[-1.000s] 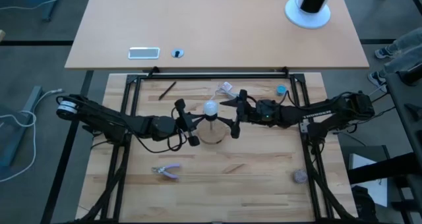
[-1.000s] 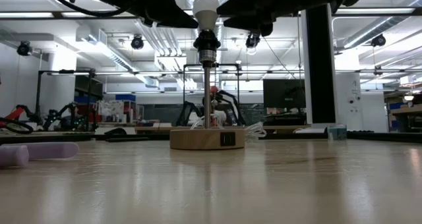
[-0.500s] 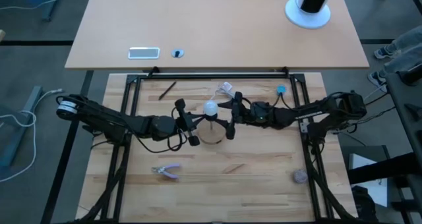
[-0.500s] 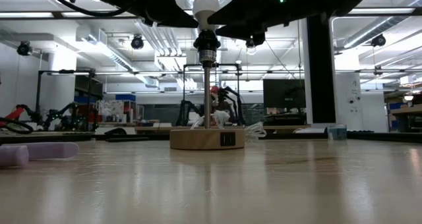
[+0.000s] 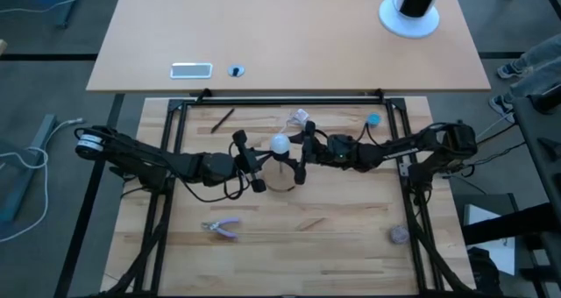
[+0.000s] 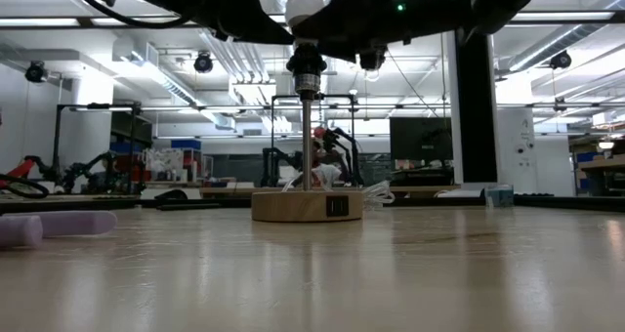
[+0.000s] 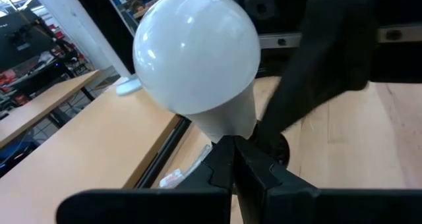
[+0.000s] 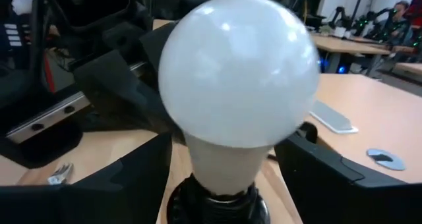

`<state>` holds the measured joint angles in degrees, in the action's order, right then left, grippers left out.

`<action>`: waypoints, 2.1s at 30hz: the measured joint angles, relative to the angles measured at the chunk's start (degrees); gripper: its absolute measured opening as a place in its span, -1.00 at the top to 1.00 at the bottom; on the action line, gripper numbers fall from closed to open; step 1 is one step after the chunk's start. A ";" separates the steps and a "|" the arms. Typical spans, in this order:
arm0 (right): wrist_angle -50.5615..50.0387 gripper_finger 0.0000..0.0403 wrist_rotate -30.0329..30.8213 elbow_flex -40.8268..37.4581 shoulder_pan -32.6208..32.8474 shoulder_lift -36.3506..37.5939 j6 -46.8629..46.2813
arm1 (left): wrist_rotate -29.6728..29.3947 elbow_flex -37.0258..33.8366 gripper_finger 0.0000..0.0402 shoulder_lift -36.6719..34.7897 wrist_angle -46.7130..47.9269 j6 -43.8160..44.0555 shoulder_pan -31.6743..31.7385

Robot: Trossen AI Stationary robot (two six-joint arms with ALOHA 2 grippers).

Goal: Screw lightbulb
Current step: Remove the lightbulb from the lamp

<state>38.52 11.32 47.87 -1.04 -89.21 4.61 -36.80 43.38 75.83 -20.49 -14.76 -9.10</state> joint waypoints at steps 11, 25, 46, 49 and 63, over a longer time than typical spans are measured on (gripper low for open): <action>-0.12 -0.19 -0.31 1.14 -0.15 -0.10 1.61 | 0.00 0.00 1.00 0.00 0.22 0.24 0.00; -0.43 0.17 -0.31 1.14 -0.15 -0.08 1.50 | 0.00 0.00 1.00 0.00 0.39 0.26 0.00; -0.21 0.22 0.76 1.14 -0.11 -0.08 -4.18 | 0.00 0.00 1.00 0.00 0.92 0.57 0.00; -0.34 0.23 0.74 1.14 -0.11 -0.08 -1.49 | 0.00 0.00 1.00 0.00 1.08 0.80 0.00; -7.74 -0.06 0.84 1.12 0.00 1.78 -1.09 | -4.75 -0.02 1.00 -0.98 3.45 2.19 -0.02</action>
<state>30.78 12.16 48.99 -1.04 -87.44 3.52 -41.54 43.35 74.85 -17.04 -12.57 -9.13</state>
